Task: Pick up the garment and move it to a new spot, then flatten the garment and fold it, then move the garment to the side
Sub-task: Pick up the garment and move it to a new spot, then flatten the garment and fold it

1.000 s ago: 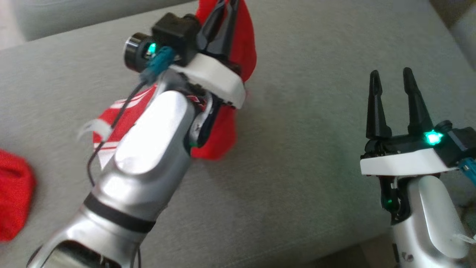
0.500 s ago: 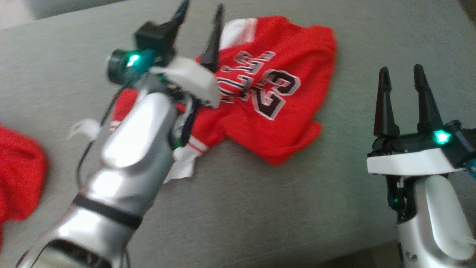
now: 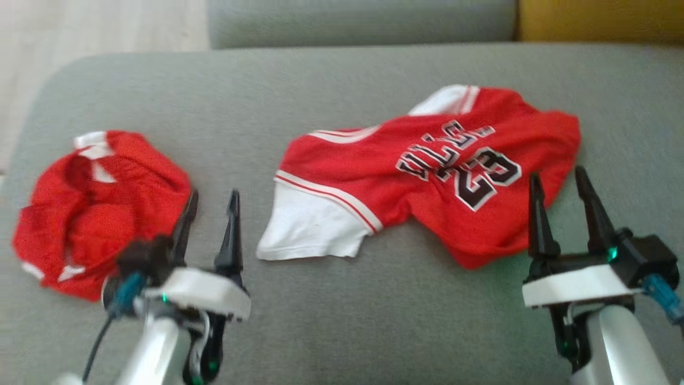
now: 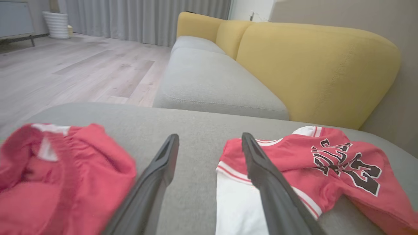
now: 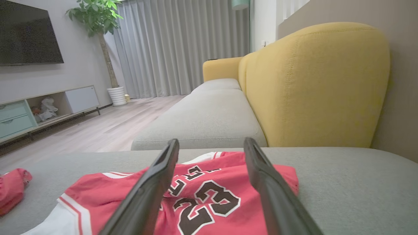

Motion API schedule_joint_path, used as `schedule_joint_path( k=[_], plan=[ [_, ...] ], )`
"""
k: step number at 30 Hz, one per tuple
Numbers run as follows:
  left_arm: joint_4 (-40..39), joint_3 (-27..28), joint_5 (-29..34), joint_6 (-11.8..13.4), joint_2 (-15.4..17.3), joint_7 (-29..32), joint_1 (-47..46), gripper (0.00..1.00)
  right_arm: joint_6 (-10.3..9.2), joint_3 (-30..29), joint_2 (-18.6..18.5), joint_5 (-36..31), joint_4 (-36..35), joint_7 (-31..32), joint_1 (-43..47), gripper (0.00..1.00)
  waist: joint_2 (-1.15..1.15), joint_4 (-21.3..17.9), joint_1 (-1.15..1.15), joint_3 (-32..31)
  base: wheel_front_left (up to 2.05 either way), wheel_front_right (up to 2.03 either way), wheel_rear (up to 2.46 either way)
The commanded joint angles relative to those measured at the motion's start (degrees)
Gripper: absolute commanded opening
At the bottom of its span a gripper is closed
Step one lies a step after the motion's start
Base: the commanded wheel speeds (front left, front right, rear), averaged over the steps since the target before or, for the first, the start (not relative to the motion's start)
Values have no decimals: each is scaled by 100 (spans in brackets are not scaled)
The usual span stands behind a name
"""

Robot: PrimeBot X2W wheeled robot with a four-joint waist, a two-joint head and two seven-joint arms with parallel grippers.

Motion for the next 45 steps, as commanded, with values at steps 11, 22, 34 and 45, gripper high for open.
schedule_joint_path(
  k=[11,22,34,45],
  plan=[
    [-625,879,522,-355,-547,-70,478,100,43,347,-23,-59,-168,174,83,100,0,356,0,-337,0,0,0],
    [-490,924,702,-612,-673,-70,407,100,43,-220,-23,-144,609,860,77,100,0,294,0,79,0,0,0],
    [-463,695,608,-585,-684,-70,134,100,43,-585,-23,594,1993,1097,-551,100,0,342,0,369,0,0,0],
    [-401,700,571,-538,-684,-70,110,100,43,-862,-23,654,2687,703,-998,0,0,343,0,261,0,0,0]
  ],
)
